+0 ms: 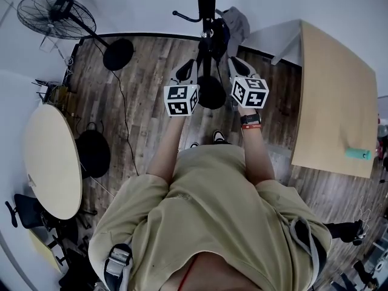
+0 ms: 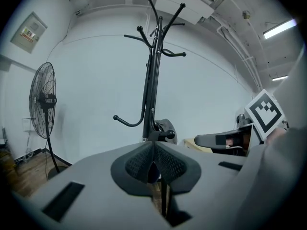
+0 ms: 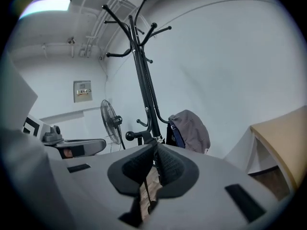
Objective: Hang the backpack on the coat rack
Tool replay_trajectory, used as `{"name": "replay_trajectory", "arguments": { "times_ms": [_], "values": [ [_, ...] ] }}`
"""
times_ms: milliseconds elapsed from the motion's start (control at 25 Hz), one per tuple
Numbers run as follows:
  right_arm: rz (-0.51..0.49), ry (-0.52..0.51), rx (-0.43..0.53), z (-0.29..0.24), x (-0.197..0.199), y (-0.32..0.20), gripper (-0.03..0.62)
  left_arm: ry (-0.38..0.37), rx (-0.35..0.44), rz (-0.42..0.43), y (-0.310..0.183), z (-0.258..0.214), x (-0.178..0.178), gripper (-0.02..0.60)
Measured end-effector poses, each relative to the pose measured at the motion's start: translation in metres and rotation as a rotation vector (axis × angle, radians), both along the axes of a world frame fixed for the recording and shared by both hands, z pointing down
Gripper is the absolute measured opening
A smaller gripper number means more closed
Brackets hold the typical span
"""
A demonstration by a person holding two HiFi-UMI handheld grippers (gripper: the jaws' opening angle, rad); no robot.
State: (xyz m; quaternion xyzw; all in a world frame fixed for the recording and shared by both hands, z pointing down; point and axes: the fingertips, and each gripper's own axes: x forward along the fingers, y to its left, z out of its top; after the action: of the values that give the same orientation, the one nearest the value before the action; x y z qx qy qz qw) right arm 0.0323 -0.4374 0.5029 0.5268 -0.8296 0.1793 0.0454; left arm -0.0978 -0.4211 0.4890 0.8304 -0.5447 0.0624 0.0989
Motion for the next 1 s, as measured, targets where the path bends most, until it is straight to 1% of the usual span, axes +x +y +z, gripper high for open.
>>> {"name": "replay_trajectory", "arguments": {
  "times_ms": [120,280,400,560,720,1000],
  "values": [
    [0.014,0.010,0.045,-0.008,0.001,0.001,0.017,0.000,0.036,-0.008,0.001,-0.010,-0.002,0.029],
    [0.040,0.026,0.106,-0.020,0.007,0.004,0.015,0.002,0.084,-0.021,0.004,-0.020,-0.004,0.026],
    [0.058,0.039,0.132,-0.025,0.011,0.006,0.015,0.007,0.109,-0.029,0.005,-0.025,-0.006,0.026],
    [0.081,0.033,0.151,-0.029,0.015,0.006,0.015,0.016,0.136,-0.030,0.008,-0.028,-0.007,0.025],
    [0.077,0.026,0.165,-0.031,0.014,0.006,0.015,0.014,0.157,-0.025,0.008,-0.031,-0.006,0.025],
    [0.050,0.029,0.168,-0.029,0.007,-0.001,0.015,0.015,0.157,-0.024,0.000,-0.028,-0.006,0.024]
  ]
}}
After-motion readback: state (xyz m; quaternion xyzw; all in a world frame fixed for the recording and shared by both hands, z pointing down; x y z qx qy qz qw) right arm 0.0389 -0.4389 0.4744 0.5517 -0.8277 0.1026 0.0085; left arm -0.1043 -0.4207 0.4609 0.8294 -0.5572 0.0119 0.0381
